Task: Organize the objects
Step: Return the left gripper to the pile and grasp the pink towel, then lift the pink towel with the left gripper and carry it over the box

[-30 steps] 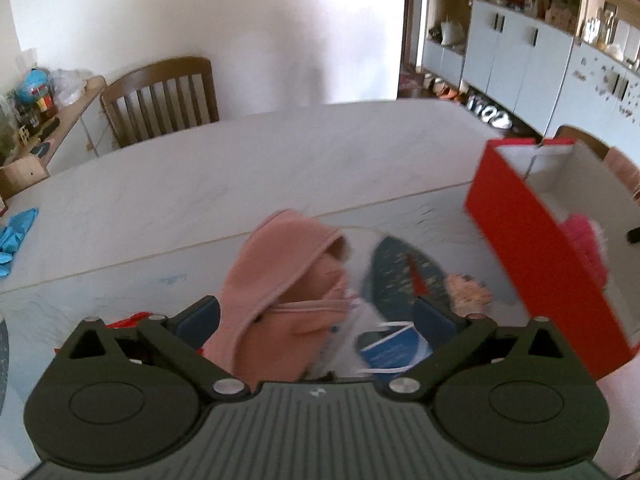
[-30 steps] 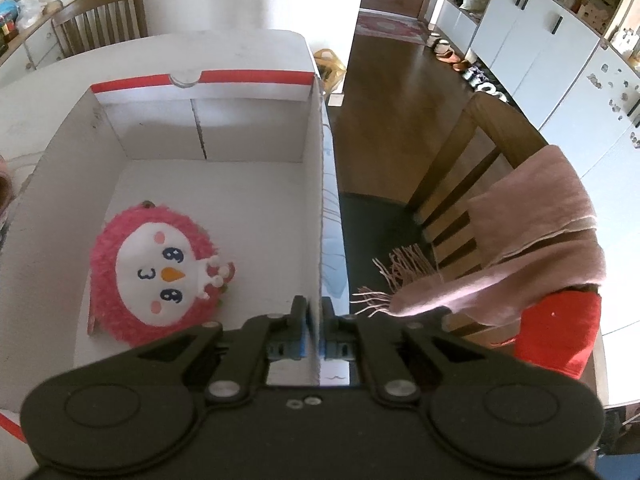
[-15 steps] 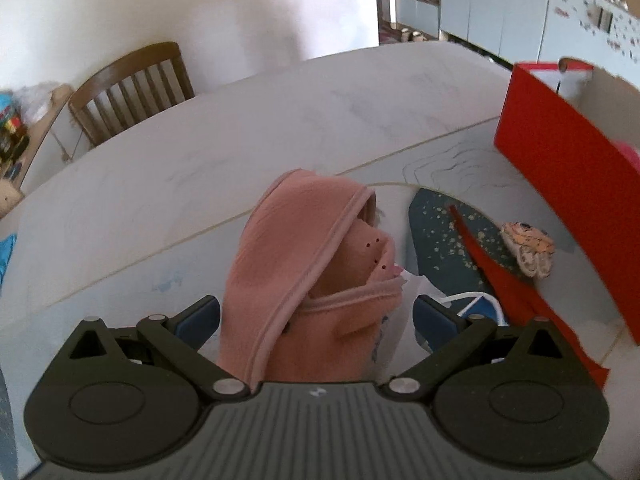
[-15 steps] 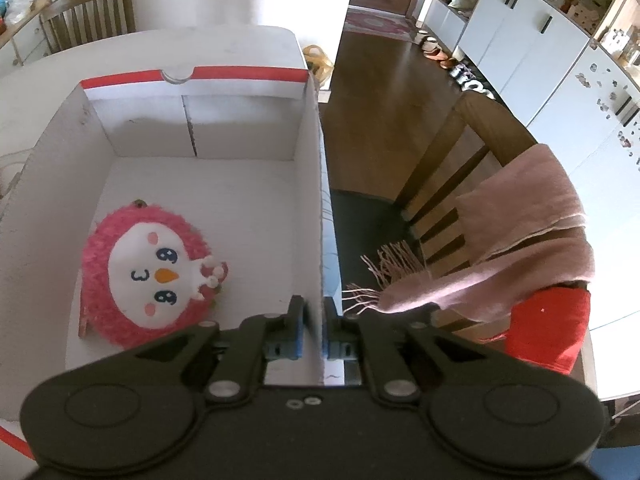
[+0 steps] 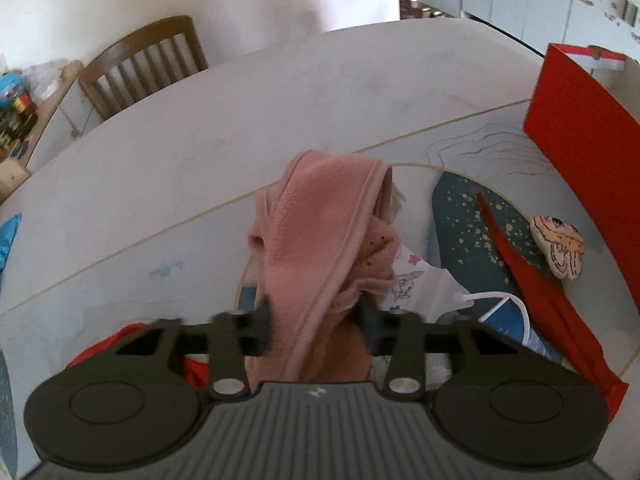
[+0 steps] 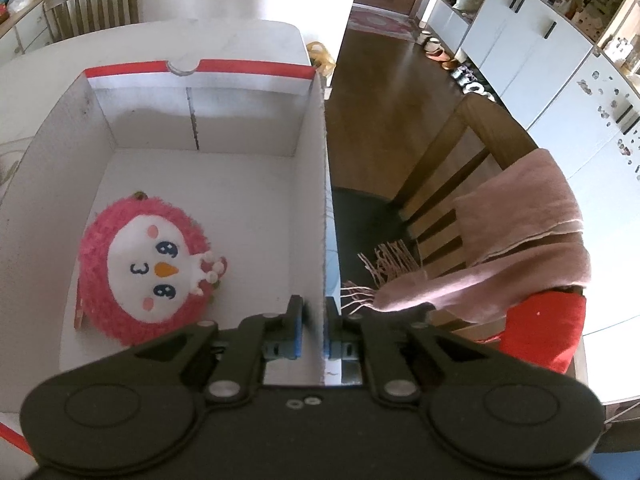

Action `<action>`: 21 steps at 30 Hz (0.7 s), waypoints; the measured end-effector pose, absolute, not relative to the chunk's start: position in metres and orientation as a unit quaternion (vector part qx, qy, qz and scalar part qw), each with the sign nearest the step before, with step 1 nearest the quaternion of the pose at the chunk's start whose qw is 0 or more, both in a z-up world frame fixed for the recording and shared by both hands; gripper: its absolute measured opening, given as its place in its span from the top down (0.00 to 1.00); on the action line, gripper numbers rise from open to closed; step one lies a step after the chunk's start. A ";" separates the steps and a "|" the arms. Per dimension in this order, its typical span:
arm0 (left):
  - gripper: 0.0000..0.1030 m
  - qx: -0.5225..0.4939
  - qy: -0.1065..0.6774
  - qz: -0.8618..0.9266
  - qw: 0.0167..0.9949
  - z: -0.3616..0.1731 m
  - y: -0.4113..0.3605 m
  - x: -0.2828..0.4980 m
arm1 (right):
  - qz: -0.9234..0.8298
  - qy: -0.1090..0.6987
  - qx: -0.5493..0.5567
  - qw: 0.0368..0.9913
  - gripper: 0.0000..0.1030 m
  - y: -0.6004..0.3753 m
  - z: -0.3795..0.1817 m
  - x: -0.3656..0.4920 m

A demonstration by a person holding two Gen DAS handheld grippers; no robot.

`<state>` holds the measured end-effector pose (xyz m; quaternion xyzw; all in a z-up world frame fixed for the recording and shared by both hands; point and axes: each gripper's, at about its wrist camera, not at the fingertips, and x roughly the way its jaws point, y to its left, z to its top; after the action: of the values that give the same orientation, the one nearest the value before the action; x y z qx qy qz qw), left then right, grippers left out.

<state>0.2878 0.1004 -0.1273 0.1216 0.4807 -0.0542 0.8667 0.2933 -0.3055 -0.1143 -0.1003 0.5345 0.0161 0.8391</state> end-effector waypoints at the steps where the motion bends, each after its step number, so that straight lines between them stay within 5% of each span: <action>1: 0.78 0.121 0.479 -0.050 0.868 -0.124 0.100 0.286 | 0.019 0.535 -0.102 0.839 0.92 -0.306 -0.114 0.294; 7: 0.87 0.109 0.470 -0.023 0.875 -0.098 0.104 0.277 | 0.032 0.537 -0.097 0.837 0.93 -0.309 -0.114 0.294; 21: 0.88 0.100 0.444 -0.010 0.890 -0.013 0.080 0.242 | 0.065 0.537 -0.105 0.835 0.95 -0.309 -0.113 0.292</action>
<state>0.2418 0.0796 -0.0130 0.0997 0.4438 -0.0097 0.8905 0.2918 -0.3090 -0.1132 -0.1046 0.5368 0.0652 0.8347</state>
